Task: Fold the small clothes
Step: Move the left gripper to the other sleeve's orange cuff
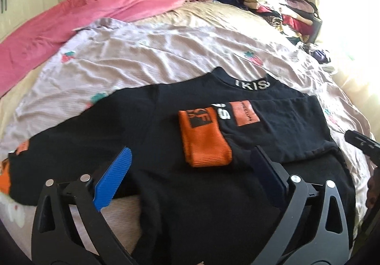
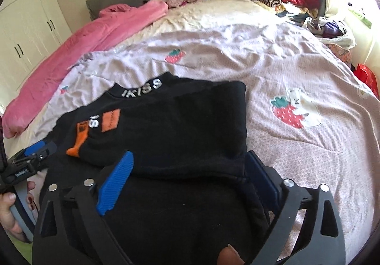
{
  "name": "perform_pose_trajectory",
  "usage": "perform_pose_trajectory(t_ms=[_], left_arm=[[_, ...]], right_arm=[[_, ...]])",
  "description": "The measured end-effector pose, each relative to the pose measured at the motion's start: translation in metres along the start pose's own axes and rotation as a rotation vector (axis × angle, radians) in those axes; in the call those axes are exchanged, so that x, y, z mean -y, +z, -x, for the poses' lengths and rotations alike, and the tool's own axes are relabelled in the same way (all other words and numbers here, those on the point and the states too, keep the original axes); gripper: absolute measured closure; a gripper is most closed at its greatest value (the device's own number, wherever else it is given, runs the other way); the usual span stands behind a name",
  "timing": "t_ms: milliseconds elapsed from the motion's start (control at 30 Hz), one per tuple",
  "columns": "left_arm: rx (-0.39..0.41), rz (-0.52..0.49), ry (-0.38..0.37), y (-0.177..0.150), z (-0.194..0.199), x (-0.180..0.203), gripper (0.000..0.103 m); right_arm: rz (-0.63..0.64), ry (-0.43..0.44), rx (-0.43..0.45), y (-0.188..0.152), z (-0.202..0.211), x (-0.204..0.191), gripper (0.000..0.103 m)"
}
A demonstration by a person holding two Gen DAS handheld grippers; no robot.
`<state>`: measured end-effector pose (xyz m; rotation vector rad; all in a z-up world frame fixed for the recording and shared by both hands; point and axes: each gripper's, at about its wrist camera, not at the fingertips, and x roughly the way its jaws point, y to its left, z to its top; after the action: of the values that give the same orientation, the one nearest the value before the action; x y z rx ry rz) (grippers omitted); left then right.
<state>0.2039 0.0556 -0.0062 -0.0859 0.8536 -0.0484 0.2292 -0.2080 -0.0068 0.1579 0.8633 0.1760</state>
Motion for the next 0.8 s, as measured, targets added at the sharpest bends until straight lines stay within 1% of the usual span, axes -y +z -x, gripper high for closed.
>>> perform_pose_trajectory(t_ms=[267, 400, 533, 800], left_arm=[[0.048, 0.042, 0.036, -0.008, 0.030, -0.026, 0.010], [0.056, 0.067, 0.040, -0.012, 0.042, -0.037, 0.010], [0.080, 0.091, 0.035, -0.016, 0.057, -0.046, 0.010], [0.118, 0.141, 0.052, -0.021, 0.077, -0.067, 0.010]], right_arm=[[0.035, 0.022, 0.039, 0.003, 0.025, -0.020, 0.007], [0.066, 0.045, 0.083, 0.005, 0.039, -0.036, 0.007], [0.095, 0.051, 0.101, 0.004, 0.047, -0.052, 0.006], [0.160, 0.088, 0.127, 0.002, 0.060, -0.090, 0.006]])
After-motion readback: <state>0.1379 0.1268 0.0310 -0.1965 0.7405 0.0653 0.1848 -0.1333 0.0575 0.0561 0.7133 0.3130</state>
